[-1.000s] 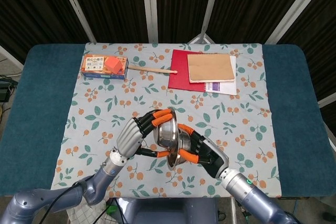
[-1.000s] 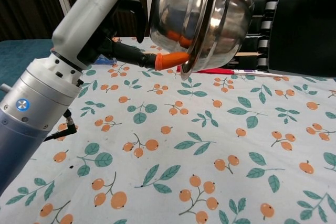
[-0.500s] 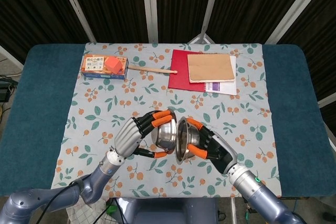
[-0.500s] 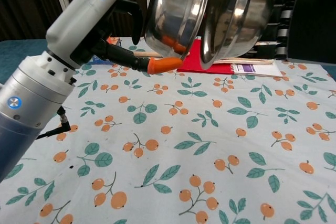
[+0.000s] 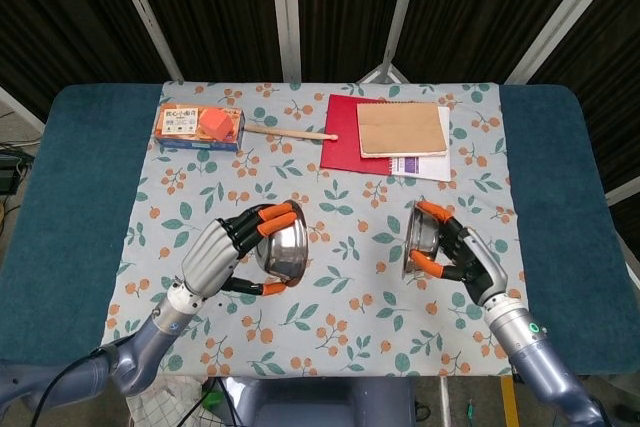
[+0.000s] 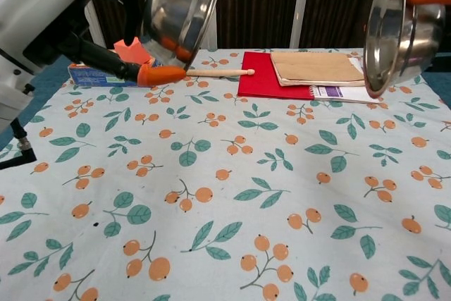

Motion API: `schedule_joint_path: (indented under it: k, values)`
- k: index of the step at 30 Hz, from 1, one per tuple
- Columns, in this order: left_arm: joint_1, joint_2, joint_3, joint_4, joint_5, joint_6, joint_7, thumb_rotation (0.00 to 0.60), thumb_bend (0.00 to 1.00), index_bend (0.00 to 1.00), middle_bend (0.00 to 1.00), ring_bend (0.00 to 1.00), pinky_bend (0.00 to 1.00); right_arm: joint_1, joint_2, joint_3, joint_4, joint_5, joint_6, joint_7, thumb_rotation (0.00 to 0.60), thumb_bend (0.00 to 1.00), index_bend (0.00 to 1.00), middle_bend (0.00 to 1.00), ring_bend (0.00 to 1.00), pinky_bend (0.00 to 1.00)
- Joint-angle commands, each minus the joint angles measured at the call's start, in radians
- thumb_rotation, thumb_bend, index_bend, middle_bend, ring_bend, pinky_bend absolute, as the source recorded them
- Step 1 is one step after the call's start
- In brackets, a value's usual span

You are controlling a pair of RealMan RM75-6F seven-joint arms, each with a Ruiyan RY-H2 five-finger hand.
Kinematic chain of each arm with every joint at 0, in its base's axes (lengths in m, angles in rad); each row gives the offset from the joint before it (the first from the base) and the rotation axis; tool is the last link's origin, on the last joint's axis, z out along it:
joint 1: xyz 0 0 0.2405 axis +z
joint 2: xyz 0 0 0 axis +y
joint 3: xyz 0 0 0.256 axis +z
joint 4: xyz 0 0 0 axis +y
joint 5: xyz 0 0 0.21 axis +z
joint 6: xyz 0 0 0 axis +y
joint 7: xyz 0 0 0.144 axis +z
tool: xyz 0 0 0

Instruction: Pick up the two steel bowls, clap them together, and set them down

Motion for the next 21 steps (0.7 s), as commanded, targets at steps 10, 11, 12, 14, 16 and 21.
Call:
schedule_joint_path:
  k: [10, 11, 12, 14, 16, 21]
  values:
    - [0.077, 0.124, 0.071, -0.136, -0.17, -0.222, 0.017, 0.6, 0.28, 0.42, 0.54, 0.44, 0.65, -0.015, -0.43, -0.255, 0.539, -0.316, 0.298, -0.573, 0.6, 0.37, 0.66, 0.58, 0.55, 0.77]
    - [0.081, 0.119, 0.071, -0.121, -0.177, -0.23, 0.009, 0.6, 0.28, 0.42, 0.54, 0.44, 0.65, -0.018, -0.447, -0.264, 0.567, -0.333, 0.312, -0.595, 0.6, 0.37, 0.66, 0.58, 0.55, 0.76]
    - [0.085, 0.112, 0.071, -0.101, -0.185, -0.239, 0.0, 0.6, 0.28, 0.42, 0.54, 0.44, 0.65, -0.022, -0.468, -0.273, 0.602, -0.354, 0.332, -0.621, 0.6, 0.37, 0.65, 0.58, 0.54, 0.75]
    - [0.089, 0.104, 0.07, -0.078, -0.192, -0.253, -0.014, 0.6, 0.28, 0.42, 0.54, 0.44, 0.65, -0.029, -0.499, -0.286, 0.656, -0.385, 0.362, -0.662, 0.6, 0.37, 0.65, 0.57, 0.54, 0.74]
    - [0.09, 0.101, 0.07, -0.062, -0.202, -0.277, -0.014, 0.6, 0.28, 0.42, 0.53, 0.43, 0.63, -0.034, -0.533, -0.301, 0.721, -0.414, 0.386, -0.708, 0.6, 0.37, 0.64, 0.56, 0.53, 0.71]
    - [0.085, 0.104, 0.08, -0.05, -0.235, -0.365, 0.028, 0.6, 0.28, 0.41, 0.52, 0.42, 0.58, -0.043, -0.595, -0.329, 0.821, -0.439, 0.39, -0.752, 0.6, 0.37, 0.61, 0.54, 0.5, 0.67]
